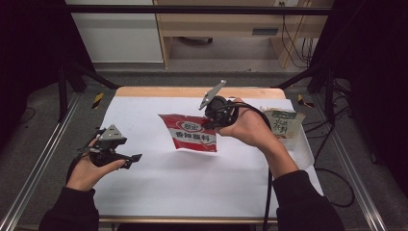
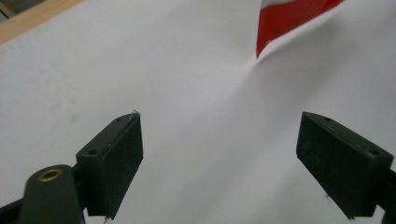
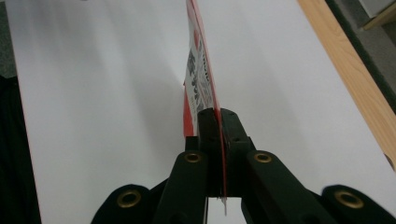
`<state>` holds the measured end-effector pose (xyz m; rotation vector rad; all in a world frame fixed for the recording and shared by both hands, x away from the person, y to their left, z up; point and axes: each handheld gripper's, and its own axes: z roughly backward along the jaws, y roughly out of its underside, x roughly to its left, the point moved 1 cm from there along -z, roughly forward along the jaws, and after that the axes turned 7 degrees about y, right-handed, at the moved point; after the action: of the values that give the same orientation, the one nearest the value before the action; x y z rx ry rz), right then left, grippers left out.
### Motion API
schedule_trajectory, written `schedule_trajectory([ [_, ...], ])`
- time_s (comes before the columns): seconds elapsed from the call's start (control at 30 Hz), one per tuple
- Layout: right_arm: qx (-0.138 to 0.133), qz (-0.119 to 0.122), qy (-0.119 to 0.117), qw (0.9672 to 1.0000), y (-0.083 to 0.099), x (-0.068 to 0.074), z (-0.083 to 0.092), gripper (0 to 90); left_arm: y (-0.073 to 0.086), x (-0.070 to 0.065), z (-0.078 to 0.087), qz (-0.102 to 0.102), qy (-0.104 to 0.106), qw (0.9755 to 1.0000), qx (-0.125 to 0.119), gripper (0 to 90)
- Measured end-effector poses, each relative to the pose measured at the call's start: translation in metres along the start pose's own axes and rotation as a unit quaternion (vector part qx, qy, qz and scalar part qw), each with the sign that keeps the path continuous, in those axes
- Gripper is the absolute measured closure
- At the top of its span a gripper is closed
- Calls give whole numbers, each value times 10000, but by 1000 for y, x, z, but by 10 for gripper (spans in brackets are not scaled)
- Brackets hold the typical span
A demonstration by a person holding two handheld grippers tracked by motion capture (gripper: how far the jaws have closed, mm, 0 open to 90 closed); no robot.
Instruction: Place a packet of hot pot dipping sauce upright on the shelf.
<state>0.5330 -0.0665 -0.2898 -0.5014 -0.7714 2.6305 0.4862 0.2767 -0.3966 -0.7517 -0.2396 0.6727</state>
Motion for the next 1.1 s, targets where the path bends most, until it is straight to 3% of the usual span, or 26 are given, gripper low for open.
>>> schedule_trajectory([
  [0.27,-95,-340,248,9991,15,-13,31,899,10,-1,-13,57,36,9995,306,121],
  [0.4,-104,-386,343,9986,22,-17,45,899,14,-3,-17,63,67,9991,414,115],
  [1.1,-278,-882,797,9925,48,-36,106,900,24,-2,-17,204,107,9990,380,113],
])
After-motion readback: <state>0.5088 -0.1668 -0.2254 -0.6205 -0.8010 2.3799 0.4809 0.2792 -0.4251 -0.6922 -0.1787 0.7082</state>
